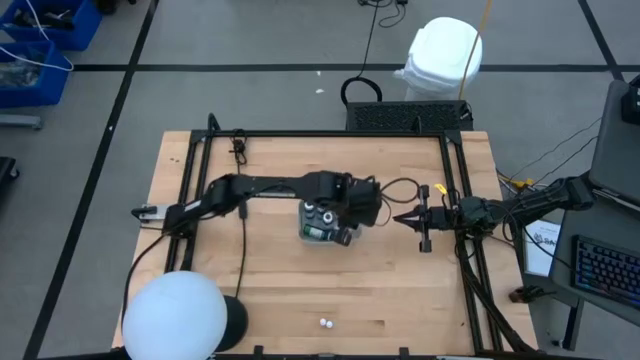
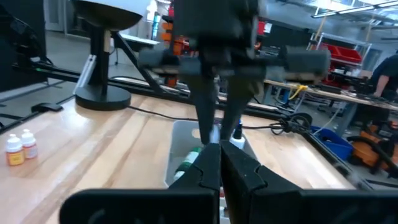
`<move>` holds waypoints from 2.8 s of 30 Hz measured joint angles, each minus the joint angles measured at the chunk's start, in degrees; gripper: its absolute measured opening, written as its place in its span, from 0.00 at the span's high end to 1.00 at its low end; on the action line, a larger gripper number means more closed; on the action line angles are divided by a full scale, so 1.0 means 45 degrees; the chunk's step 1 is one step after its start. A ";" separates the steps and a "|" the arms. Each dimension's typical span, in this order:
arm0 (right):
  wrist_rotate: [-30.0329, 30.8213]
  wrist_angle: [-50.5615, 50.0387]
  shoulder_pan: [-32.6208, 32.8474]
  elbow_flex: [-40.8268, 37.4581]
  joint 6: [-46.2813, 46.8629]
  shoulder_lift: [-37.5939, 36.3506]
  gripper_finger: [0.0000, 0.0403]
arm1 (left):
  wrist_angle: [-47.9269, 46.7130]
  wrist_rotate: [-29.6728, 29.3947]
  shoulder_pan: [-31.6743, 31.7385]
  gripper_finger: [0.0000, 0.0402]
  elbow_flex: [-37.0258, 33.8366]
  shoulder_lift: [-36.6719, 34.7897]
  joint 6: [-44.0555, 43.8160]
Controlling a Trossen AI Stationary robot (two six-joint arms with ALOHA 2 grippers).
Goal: Pick & Place food coloring
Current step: Put the small black food coloring bottle into the gray bin, then put the small orange food coloring bottle into the gray bin
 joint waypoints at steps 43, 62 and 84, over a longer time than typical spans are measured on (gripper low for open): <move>0.0200 0.0046 0.0000 0.0000 -0.0378 -0.0002 1.00 | 0.0710 -0.0544 0.0782 0.79 -0.2302 0.1024 -0.0567; 0.0160 -0.0067 0.0000 0.0000 -0.0048 0.0041 1.00 | -0.2671 -0.2530 -0.0623 0.65 -0.0262 -0.2395 -0.2125; 0.0155 -0.0435 0.0005 0.0000 0.0525 0.0206 1.00 | 1.0614 0.0610 -0.1471 0.99 -1.6701 -1.1594 -0.3741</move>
